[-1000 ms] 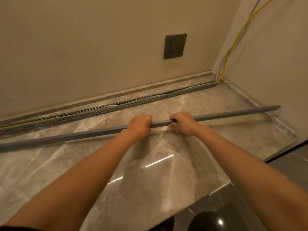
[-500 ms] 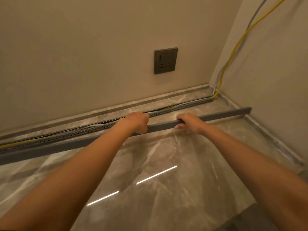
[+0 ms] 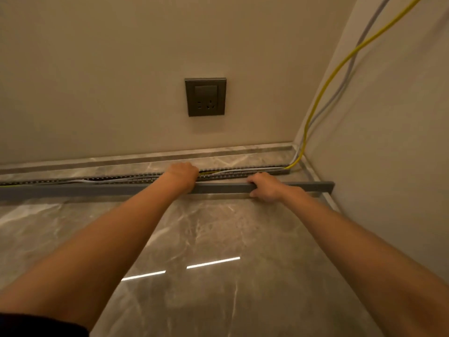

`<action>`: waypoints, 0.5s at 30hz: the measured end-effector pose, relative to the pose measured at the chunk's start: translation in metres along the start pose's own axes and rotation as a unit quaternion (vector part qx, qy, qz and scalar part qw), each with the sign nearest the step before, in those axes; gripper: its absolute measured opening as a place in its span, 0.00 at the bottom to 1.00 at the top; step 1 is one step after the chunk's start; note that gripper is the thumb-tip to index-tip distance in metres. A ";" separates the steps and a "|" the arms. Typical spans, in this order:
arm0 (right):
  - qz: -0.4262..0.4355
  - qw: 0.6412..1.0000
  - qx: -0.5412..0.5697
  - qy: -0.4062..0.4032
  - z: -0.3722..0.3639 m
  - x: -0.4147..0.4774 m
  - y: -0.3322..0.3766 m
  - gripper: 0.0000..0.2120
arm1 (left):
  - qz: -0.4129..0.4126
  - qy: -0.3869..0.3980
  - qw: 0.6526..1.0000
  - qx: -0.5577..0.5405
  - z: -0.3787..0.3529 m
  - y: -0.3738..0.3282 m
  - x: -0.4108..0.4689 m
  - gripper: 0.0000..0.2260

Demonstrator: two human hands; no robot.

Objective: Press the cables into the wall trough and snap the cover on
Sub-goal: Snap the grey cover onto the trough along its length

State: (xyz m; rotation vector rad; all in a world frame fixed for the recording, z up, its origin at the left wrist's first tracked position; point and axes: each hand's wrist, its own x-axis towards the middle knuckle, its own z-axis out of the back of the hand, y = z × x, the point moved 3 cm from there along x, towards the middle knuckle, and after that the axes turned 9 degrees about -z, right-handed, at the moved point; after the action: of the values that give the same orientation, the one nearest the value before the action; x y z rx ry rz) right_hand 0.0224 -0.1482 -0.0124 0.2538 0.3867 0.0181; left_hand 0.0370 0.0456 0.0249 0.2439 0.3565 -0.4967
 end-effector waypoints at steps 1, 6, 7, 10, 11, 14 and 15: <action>-0.015 1.000 -0.004 -0.009 0.003 -0.001 -0.017 0.12 | 0.014 0.006 1.000 0.003 0.002 -0.003 0.004 0.14; -0.006 0.998 0.052 -0.023 0.006 0.002 -0.040 0.11 | -0.007 -0.010 0.999 -0.053 0.010 -0.035 0.022 0.16; -0.001 0.998 0.059 -0.022 0.006 0.003 -0.039 0.10 | -0.027 -0.018 0.997 -0.070 0.012 -0.044 0.026 0.17; 0.005 0.997 0.074 -0.013 0.009 0.002 -0.039 0.11 | -0.075 -0.026 0.994 -0.070 0.016 -0.058 0.032 0.17; 0.006 0.997 0.077 -0.007 0.010 0.002 -0.040 0.12 | -0.085 -0.023 0.994 -0.060 0.017 -0.059 0.033 0.16; 0.012 0.997 0.070 -0.003 0.018 0.001 -0.042 0.09 | -0.109 -0.012 0.993 -0.050 0.022 -0.058 0.037 0.15; 0.013 0.998 0.068 -0.007 0.021 0.001 -0.039 0.09 | -0.112 -0.005 0.992 -0.050 0.024 -0.056 0.037 0.14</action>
State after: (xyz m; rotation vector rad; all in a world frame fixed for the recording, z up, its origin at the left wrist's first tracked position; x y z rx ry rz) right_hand 0.0298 -0.1912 -0.0035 0.3929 0.3722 0.0148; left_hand 0.0457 -0.0253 0.0239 0.1038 0.3998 -0.6989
